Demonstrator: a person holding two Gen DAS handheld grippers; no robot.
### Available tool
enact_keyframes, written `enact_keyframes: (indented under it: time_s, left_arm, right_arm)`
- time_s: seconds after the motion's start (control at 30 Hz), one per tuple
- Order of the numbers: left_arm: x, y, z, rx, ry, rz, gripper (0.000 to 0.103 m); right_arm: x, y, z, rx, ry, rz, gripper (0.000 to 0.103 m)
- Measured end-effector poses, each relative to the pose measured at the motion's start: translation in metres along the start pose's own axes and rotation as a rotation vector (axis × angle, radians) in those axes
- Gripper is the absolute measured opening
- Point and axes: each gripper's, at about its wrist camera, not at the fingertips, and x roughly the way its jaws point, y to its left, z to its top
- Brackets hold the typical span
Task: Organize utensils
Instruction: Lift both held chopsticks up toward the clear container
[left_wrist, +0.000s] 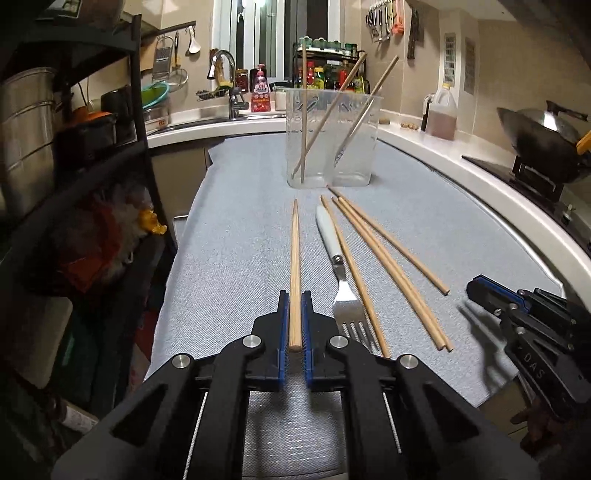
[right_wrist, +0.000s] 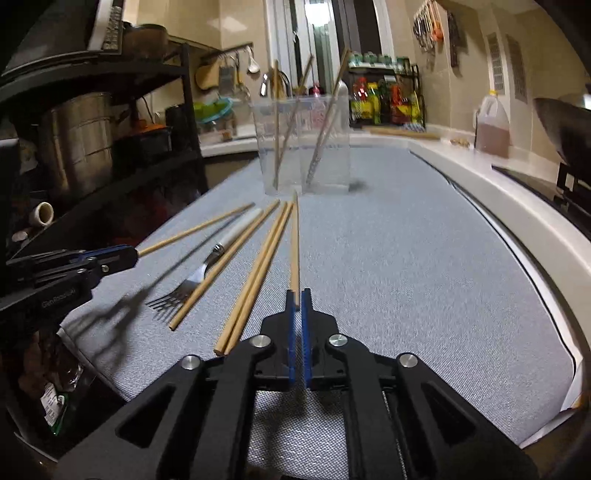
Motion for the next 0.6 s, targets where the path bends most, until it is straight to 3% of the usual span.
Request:
enact_keyframes:
  time_s: [0.07,0.33,0.4,0.47,0.6]
  left_arm:
    - [0.004,0.002,-0.001,-0.014,0.01,-0.001,0.006]
    - [0.025,0.007,-0.01,-0.023,0.059,-0.002,0.006]
    - [0.027,0.005,-0.01,-0.015,0.048,0.003,0.007]
    - [0.028,0.005,-0.009,-0.015,0.043,0.004,0.007]
    - [0.021,0.005,-0.009,-0.021,0.029,0.0,0.007]
  right_arm:
    - [0.007,-0.003,-0.002,0.033,0.02,-0.013,0.039]
    - [0.029,0.001,-0.002,-0.038,-0.016,-0.041,0.038]
    - [0.034,0.003,0.001,-0.053,-0.016,-0.046,0.03]
    - [0.036,0.005,0.002,-0.056,-0.021,-0.023,0.006]
    - [0.031,0.005,0.001,-0.047,-0.011,-0.016,0.006]
